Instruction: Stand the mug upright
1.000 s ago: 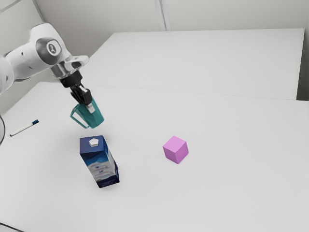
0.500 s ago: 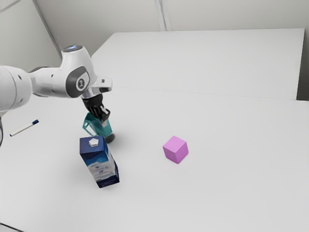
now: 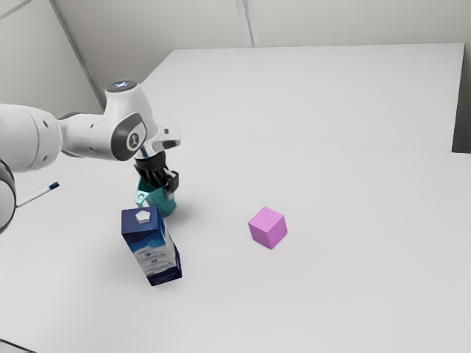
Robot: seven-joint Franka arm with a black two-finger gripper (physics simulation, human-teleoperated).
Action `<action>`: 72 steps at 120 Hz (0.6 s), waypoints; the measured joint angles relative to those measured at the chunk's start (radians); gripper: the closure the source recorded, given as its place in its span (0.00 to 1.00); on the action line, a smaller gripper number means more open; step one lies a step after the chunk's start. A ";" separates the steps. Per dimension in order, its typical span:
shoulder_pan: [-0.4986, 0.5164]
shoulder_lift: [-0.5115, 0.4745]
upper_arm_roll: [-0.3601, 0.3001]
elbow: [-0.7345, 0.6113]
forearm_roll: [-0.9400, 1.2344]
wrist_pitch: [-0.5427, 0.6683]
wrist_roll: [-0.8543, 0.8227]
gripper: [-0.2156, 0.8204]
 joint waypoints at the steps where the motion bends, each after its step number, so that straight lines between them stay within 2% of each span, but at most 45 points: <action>1: 0.000 0.000 0.000 0.000 0.000 0.000 -0.001 0.59; 17: -0.012 -0.030 -0.005 0.001 -0.003 -0.006 -0.017 0.41; 29: -0.013 -0.116 -0.006 0.019 -0.011 -0.059 -0.026 0.34; 41: -0.010 -0.157 -0.006 0.132 -0.022 -0.177 -0.033 0.29; 72: 0.001 -0.162 -0.006 0.413 -0.046 -0.461 -0.045 0.23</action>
